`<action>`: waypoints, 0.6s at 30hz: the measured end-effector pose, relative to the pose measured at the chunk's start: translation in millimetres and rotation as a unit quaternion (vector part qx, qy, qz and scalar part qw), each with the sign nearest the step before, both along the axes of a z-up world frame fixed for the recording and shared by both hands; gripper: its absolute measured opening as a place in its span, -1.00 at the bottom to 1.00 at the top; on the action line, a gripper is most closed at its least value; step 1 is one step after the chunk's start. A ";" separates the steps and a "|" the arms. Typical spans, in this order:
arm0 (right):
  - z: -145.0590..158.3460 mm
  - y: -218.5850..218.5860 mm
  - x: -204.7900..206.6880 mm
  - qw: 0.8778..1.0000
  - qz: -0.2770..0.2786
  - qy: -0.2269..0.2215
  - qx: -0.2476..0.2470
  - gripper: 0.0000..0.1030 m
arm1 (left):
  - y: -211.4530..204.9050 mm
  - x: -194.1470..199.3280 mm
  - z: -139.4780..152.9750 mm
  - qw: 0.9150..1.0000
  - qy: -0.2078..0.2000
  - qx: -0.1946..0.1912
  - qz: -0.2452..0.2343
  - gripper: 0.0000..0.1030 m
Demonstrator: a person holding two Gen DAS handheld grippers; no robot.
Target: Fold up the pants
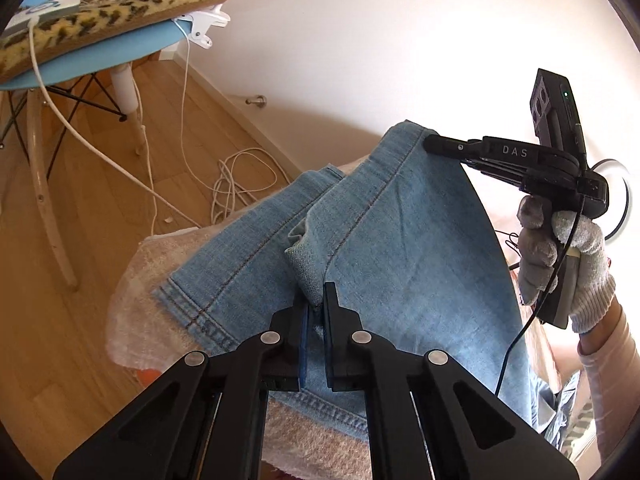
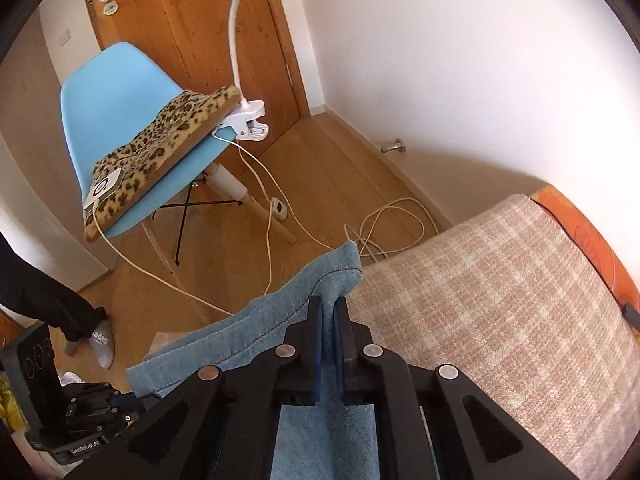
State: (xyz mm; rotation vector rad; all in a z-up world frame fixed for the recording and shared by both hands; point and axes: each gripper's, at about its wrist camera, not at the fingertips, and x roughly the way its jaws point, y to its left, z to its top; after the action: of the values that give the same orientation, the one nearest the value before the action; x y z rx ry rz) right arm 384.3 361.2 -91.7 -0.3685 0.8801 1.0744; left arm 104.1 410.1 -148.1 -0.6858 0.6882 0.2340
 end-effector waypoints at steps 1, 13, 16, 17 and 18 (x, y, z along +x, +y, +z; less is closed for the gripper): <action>2.4 10.1 -4.3 1.000 0.006 -0.002 -0.002 -0.96 | 1.0 -4.2 1.9 1.000 -0.002 0.008 0.004 -0.91; -65.3 50.8 1.8 0.996 -0.009 -0.008 -0.093 -0.76 | 26.3 -5.1 -28.1 0.999 0.043 -0.016 0.008 -0.91; -40.3 25.6 3.2 0.997 -0.034 -0.026 -0.066 -0.37 | 29.0 -7.6 -25.6 0.998 0.057 -0.010 0.000 -0.84; -29.1 11.3 3.6 0.997 -0.046 -0.026 -0.051 -0.36 | 29.1 -9.2 -21.7 0.998 0.059 -0.001 -0.006 -0.83; -16.7 -4.3 2.5 0.998 -0.056 -0.022 -0.034 -0.35 | 27.8 -10.5 -16.2 0.998 0.066 0.019 -0.007 -0.79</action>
State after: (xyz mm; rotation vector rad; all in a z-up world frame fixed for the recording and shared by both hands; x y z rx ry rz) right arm 386.8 356.9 -108.5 -0.3931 0.8892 0.9308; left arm 93.6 437.8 -164.3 -0.6329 0.8129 0.2809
